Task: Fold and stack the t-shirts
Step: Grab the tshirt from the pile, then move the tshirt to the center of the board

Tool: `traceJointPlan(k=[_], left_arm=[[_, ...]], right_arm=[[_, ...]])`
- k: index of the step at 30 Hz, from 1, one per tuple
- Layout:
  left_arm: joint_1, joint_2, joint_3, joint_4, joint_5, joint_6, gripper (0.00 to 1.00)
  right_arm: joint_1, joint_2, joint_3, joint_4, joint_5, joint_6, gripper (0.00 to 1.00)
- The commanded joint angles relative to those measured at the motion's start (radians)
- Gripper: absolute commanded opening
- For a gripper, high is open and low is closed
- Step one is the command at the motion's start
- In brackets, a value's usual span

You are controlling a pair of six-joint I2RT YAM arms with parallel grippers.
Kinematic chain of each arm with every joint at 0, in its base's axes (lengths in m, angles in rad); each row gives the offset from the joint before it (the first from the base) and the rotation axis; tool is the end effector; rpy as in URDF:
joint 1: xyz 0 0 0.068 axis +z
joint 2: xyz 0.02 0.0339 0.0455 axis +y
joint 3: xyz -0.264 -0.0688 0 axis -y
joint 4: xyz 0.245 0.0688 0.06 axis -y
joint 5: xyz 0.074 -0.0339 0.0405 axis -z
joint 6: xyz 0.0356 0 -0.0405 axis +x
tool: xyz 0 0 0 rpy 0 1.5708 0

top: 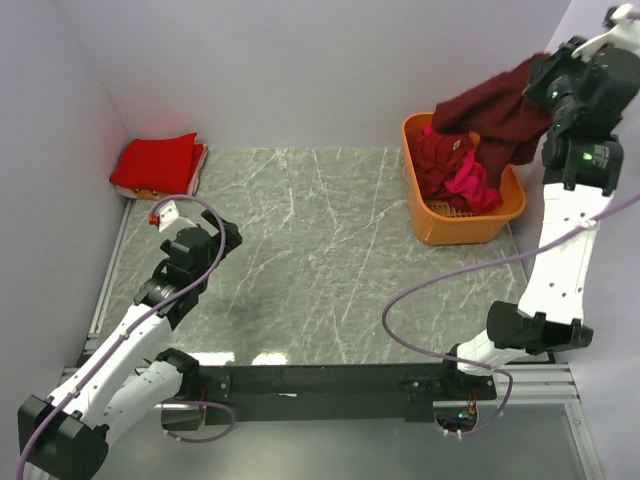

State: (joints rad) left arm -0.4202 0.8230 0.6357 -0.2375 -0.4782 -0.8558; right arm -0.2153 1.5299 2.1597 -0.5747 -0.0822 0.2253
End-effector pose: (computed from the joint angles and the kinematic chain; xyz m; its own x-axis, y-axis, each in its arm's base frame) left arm 0.1789 -0.0620 0.2769 -0.2311 -0.6310 -0.7406 -0.2977 0.7705 -0.5636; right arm 0.2753 -0.0572 0.5761 0.0821 0.2099 -0.9743 0.1175 0.9687 0.2187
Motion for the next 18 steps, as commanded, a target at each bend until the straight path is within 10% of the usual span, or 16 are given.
traceJointPlan(k=[1,5,13,18], left_arm=[[0.0,-0.031,0.004,0.017,0.015,0.001,0.99],[0.0,-0.067,0.001,0.01,0.013,0.001,1.0],[0.0,-0.122,0.013,-0.057,-0.066,-0.04,1.0],[0.0,-0.136,0.027,-0.135,-0.137,-0.103,0.99]], right_arm=[[0.013,-0.031,0.113,0.095,-0.134,0.031,0.0],[0.089,-0.076,0.105,0.124,-0.218,0.071,0.0],[0.627,-0.045,0.1,0.047,-0.204,-0.041,0.0],[0.671,-0.1,-0.14,0.113,-0.191,0.029,0.01]])
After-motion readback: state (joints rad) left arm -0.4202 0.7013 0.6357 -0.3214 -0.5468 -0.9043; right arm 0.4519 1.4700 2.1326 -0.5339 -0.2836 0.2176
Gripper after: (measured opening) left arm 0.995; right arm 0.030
